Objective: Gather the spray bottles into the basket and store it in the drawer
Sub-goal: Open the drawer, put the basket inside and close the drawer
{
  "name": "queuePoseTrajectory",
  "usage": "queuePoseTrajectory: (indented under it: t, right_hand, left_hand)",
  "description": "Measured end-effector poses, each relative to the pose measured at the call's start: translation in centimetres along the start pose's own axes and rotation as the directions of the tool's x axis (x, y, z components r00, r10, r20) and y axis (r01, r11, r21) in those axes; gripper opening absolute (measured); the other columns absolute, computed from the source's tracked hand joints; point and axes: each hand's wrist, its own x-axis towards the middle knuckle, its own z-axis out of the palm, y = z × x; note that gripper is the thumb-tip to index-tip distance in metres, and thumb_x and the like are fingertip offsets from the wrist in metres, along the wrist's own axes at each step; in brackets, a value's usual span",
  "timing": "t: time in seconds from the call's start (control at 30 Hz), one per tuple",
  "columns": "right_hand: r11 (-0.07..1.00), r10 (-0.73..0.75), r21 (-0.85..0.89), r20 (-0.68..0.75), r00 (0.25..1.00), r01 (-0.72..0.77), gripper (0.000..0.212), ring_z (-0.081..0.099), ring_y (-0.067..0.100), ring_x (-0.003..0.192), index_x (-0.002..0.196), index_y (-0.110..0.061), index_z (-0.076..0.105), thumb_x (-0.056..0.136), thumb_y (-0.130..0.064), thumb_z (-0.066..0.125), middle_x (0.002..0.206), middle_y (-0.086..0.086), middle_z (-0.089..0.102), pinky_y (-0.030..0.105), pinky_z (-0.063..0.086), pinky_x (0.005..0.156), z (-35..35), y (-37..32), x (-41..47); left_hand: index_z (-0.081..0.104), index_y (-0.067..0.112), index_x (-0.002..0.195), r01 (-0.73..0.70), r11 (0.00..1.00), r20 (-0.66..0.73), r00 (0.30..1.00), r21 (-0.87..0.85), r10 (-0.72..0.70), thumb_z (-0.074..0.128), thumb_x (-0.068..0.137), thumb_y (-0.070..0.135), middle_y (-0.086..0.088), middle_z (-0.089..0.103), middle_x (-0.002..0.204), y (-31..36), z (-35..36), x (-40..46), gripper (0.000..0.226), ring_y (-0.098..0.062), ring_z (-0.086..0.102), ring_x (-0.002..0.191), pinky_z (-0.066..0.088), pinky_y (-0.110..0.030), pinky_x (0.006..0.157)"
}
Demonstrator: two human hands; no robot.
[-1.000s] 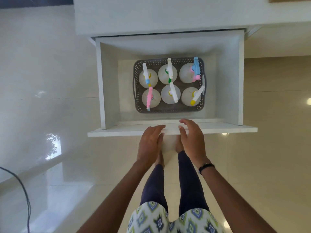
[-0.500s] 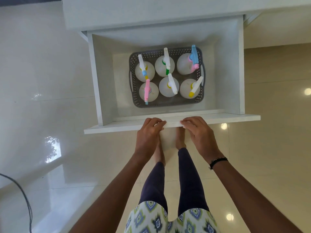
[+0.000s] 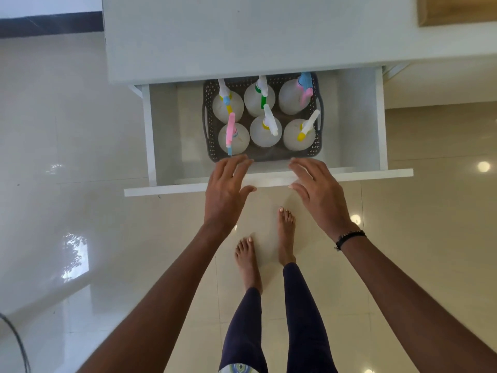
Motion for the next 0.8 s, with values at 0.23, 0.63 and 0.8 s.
queuePoseTrajectory:
  t: [0.23, 0.63, 0.8]
  right_hand:
    - [0.989, -0.053, -0.137, 0.032, 0.998, 0.057, 0.058, 0.041, 0.021, 0.134, 0.134, -0.01, 0.048, 0.082, -0.024, 0.07, 0.145, 0.005, 0.045, 0.034, 0.034, 0.113, -0.6, 1.8, 5.2]
    - [0.978, -0.089, -0.195, -0.038, 0.995, 0.08, 0.063, 0.039, 0.023, 0.135, 0.136, -0.011, 0.045, 0.081, -0.028, 0.07, 0.145, 0.006, 0.045, 0.032, 0.03, 0.112, -0.9, 3.4, 12.7]
    - [0.982, -0.084, -0.173, -0.053, 0.995, 0.074, 0.062, 0.04, 0.023, 0.135, 0.137, -0.01, 0.044, 0.083, -0.028, 0.068, 0.144, 0.007, 0.046, 0.03, 0.028, 0.115, -0.8, 4.1, 16.1]
  left_hand:
    - [0.049, 0.013, 0.131, -0.012, 0.997, -0.038, 0.999, 0.082, 0.015, 0.082, 0.065, 0.031, -0.006, 0.051, 0.138, -1.6, -0.8, 5.0, 0.076, -0.024, 0.039, 0.128, 0.038, -0.041, 0.108]
    - [0.044, 0.017, 0.137, -0.016, 0.991, -0.082, 0.996, 0.133, 0.028, 0.08, 0.07, 0.033, -0.003, 0.045, 0.144, -3.5, -0.9, 12.3, 0.077, -0.024, 0.037, 0.134, 0.036, -0.038, 0.11]
    - [0.044, 0.017, 0.138, 0.006, 0.995, -0.106, 0.994, 0.103, 0.005, 0.078, 0.075, 0.032, -0.003, 0.047, 0.142, -3.9, -1.2, 15.5, 0.073, -0.024, 0.041, 0.131, 0.038, -0.038, 0.108]
